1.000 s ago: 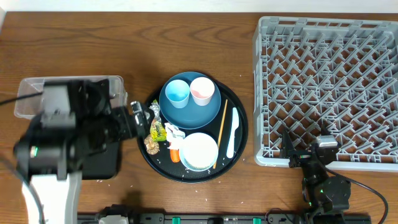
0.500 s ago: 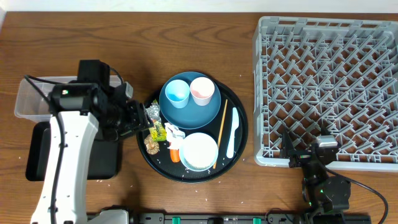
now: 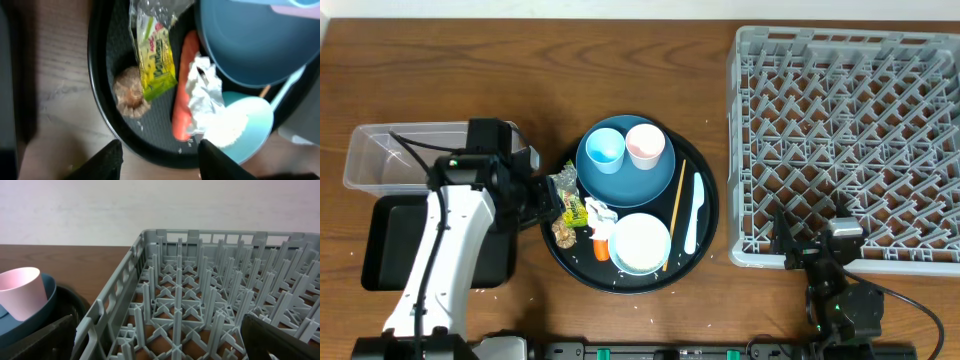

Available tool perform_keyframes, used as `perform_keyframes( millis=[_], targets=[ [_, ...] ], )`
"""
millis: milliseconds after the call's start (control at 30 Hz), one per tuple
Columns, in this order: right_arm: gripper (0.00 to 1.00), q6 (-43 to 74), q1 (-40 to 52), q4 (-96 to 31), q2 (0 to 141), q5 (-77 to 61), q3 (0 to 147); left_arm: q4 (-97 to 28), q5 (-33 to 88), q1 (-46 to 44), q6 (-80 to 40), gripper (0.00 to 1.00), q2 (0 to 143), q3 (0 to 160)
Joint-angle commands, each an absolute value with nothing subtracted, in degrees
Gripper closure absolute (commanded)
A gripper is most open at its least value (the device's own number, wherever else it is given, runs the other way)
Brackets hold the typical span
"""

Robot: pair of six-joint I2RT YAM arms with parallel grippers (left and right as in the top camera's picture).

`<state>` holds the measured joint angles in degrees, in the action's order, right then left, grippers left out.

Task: Sort waste into correct bins and load items into the dishwasher rack
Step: 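Move the left gripper to the foil snack wrapper on the tray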

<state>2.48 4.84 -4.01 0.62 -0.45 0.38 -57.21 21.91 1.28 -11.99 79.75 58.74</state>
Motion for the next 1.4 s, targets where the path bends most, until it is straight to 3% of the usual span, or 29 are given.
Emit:
perform_keyframes(
  millis=[0,567,667,733,767,900,967,1000,1033,1100,1233,1367],
  targets=[
    [0.01,2.04,4.89,-4.19,0.27,-0.62,0.3,-54.83,21.12,1.15,-11.73,0.51,79.72,55.94],
    [0.01,2.04,4.89,-4.21,0.27,-0.62,0.3,-43.22,12.16,-6.15,-11.73,0.5,79.72,52.45],
    [0.01,2.04,4.89,-4.21,0.27,-0.62,0.3,-42.06,12.27,-6.57,-11.7,0.28,79.72,52.45],
    [0.01,2.04,4.89,-4.21,0.27,-0.62,0.3,-41.54,12.45,-6.57,-11.7,0.19,79.72,52.45],
    [0.01,2.04,4.89,-4.21,0.27,-0.62,0.3,-41.41,12.45,-6.57,-11.7,0.05,79.72,52.45],
    [0.01,2.04,4.89,-4.21,0.27,-0.62,0.3,-41.12,12.45,-6.57,-11.73,0.02,79.72,52.45],
    [0.01,2.04,4.89,-4.19,0.27,-0.62,0.3,-41.06,12.43,-6.57,-11.73,0.08,79.72,52.45],
    [0.01,2.04,4.89,-4.21,0.27,-0.62,0.3,-41.06,12.43,-6.57,-11.73,0.27,79.72,52.42],
    [0.01,2.07,4.89,-4.21,0.27,-0.62,0.3,-41.06,12.45,-6.57,-11.73,0.37,79.75,52.38],
    [0.01,2.04,4.89,-4.21,0.27,-0.62,0.3,-41.06,12.4,-6.57,-11.73,0.48,79.75,52.34],
    [0.01,2.04,4.89,-4.21,0.27,-0.62,0.3,-41.08,12.36,-6.57,-11.75,0.55,79.75,51.81],
    [0.01,2.04,4.89,-4.21,0.27,-0.62,0.3,-40.34,10.66,-6.57,-13.15,0.57,79.77,50.24]
  ],
)
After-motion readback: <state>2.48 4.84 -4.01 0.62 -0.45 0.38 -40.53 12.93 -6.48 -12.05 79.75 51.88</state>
